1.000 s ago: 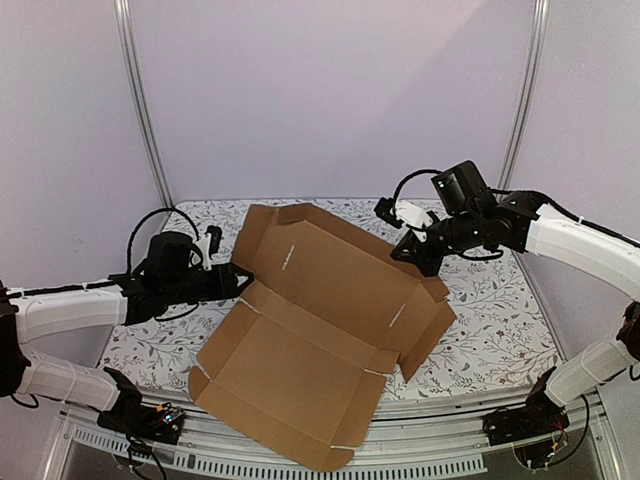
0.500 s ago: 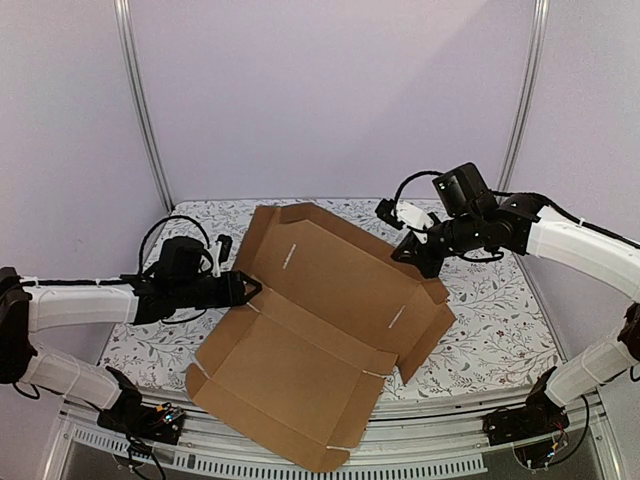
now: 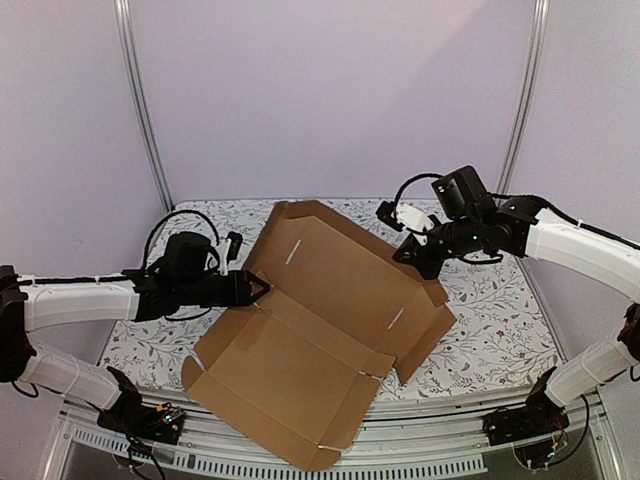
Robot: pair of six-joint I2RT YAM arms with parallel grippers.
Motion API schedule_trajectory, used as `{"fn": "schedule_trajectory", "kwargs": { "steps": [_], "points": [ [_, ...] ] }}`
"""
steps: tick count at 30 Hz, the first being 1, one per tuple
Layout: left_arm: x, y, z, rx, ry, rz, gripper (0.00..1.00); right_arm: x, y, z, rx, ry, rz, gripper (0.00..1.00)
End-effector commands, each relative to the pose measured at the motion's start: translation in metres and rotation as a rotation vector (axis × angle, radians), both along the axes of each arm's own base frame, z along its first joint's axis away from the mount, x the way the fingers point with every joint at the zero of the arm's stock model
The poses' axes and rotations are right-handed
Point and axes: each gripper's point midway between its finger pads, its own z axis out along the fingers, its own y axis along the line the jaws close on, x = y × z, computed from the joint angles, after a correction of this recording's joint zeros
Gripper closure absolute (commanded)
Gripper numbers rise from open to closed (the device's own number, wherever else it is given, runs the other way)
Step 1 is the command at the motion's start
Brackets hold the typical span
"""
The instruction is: Fold the paper box
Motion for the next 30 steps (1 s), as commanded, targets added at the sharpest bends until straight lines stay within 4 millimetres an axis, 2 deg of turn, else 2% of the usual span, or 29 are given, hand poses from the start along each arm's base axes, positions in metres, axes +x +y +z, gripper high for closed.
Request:
{"fn": "schedule_trajectory", "kwargs": {
  "steps": [1,21,30],
  "points": [
    [-0.004,-0.011,0.018,0.026,-0.046,-0.044,0.55,-0.003,0.009,-0.005,0.009,0.005,0.013,1.00],
    [-0.016,-0.029,0.017,0.293,-0.074,-0.152,0.54,-0.003,0.008,-0.021,-0.031,0.015,-0.005,1.00],
    [-0.022,-0.052,0.013,0.387,-0.067,-0.229,0.54,-0.001,0.006,-0.031,-0.052,0.023,-0.019,1.00]
  ]
}}
